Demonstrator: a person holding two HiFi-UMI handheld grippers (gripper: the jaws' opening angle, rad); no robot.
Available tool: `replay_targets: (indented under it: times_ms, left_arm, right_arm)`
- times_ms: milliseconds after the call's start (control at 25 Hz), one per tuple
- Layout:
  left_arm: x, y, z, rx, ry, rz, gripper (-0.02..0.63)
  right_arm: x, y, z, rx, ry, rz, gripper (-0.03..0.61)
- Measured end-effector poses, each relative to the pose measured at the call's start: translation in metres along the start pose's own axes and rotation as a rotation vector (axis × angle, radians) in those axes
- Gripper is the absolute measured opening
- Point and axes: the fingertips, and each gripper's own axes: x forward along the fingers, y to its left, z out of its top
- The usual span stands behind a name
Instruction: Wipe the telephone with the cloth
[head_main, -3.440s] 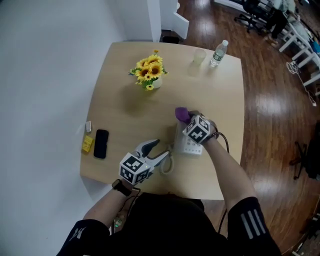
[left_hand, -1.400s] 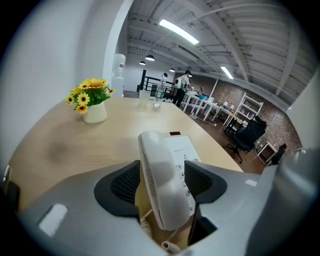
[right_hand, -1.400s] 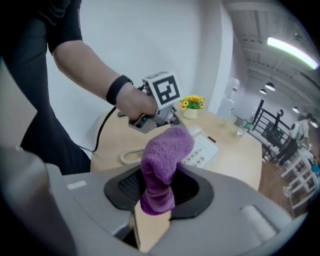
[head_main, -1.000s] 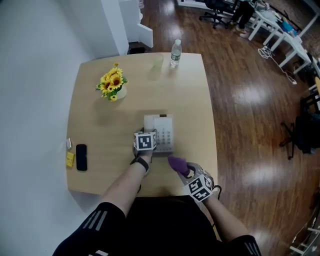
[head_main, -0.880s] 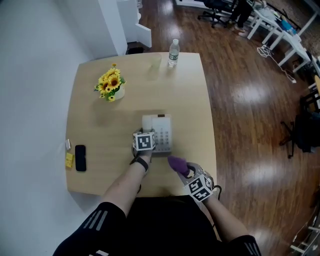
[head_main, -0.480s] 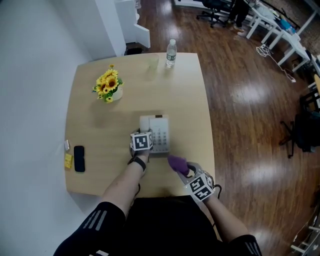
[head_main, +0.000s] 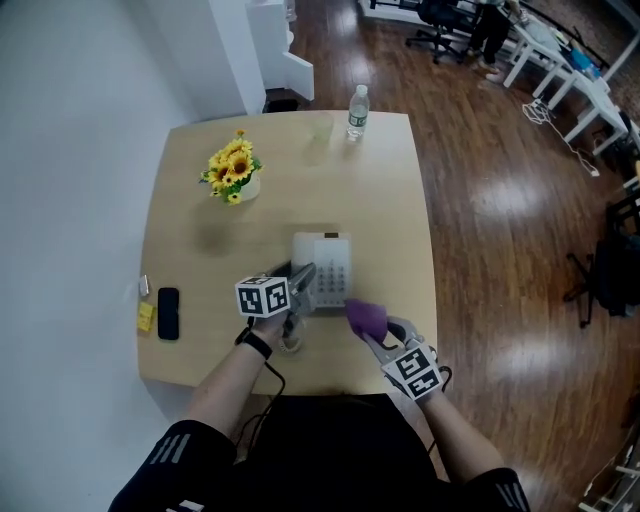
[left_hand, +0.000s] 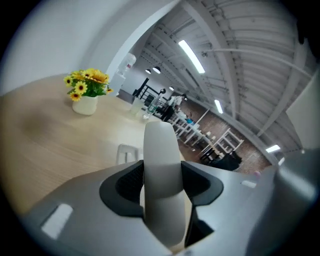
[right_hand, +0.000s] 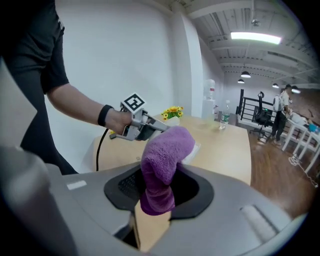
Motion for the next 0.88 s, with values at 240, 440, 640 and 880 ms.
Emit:
replay_targets:
  times_ms: [240, 440, 640, 880]
  left_arm:
    - [-0.075, -0.076, 0.040, -0.078, -0.164, -0.426, 0.215]
    - [-0.144, -0.120, 0.069, -0.119, -0.254, -0.672, 0.215]
    - [-0.186, -0.134, 0.075, -0.092, -0.288, -0.766, 0.215]
    - [-0.204, -0.141, 0.073, -0.061, -0.271, -0.792, 0.213]
  right_arm:
    - [-0.004, -0.005, 0.078, -0.074, -0.133, -0.010, 0.133]
    - [-0.008, 0.004, 0.161, -0.210, -0.239, -0.009, 0.133]
    - [0.002, 0.033, 0.228, -0.383, -0.287, -0.007, 0.133]
    - [0.017, 0.077, 0.256, -0.650, -0.254, -0.002, 0.132]
